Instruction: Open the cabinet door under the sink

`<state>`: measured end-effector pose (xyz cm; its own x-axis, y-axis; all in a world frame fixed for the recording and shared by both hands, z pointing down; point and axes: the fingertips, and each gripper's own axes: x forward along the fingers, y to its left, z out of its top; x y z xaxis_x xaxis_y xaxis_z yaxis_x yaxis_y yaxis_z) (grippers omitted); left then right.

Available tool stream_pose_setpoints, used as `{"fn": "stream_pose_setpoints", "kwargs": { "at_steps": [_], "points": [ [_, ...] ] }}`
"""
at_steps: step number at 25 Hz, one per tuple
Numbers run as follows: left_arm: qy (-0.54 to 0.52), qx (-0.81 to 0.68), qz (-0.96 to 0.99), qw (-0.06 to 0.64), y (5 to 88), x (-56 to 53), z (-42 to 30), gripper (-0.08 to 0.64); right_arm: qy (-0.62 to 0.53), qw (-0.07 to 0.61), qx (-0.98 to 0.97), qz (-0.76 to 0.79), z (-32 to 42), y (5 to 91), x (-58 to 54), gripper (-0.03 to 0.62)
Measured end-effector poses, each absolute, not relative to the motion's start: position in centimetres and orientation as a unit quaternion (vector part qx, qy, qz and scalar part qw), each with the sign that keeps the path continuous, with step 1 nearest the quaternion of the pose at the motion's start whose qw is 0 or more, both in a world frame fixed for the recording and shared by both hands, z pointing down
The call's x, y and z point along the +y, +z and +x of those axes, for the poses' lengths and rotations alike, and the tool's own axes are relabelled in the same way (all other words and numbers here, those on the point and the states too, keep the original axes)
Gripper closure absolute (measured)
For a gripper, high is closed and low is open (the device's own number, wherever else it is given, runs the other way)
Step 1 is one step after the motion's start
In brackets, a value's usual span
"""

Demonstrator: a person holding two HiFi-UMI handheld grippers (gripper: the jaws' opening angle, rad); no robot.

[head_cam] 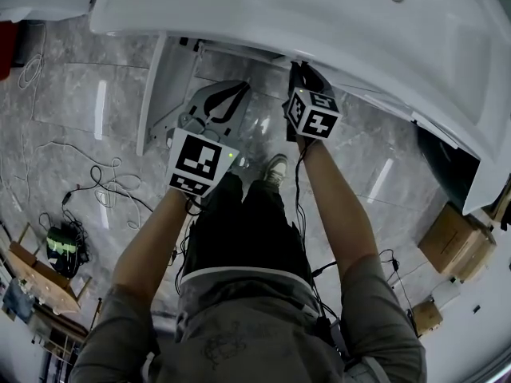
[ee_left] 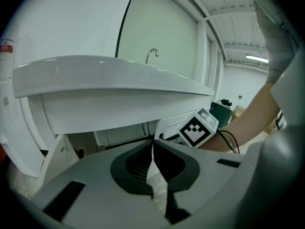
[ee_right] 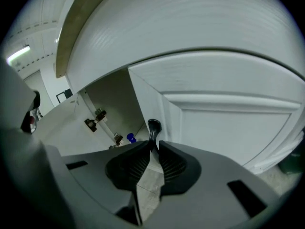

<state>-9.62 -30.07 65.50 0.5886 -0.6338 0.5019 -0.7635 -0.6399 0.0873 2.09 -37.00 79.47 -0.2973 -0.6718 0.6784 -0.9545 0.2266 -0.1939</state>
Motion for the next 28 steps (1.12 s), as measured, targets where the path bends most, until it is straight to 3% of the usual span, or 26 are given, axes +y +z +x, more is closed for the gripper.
{"fn": "stream_pose_setpoints", "kwargs": {
  "at_steps": [8, 13, 28],
  "points": [
    [0.234, -0.386, 0.88, 0.151, 66.5, -28.8, -8.3, 0.537, 0.246, 0.257, -0.764, 0.538, 2.0, 79.2, -35.4, 0.537],
    [0.243, -0.368, 0.882, 0.167, 67.5, -26.7, -7.1, 0.537, 0.254, 0.214, -0.785, 0.524, 2.1, 78.9, -32.5, 0.534],
    [0.262, -0.311, 0.885, 0.226, 70.7, -19.4, -1.2, 0.537, 0.174, 0.205, -0.848, 0.456, 4.1, 77.5, -22.3, 0.541]
  ]
}}
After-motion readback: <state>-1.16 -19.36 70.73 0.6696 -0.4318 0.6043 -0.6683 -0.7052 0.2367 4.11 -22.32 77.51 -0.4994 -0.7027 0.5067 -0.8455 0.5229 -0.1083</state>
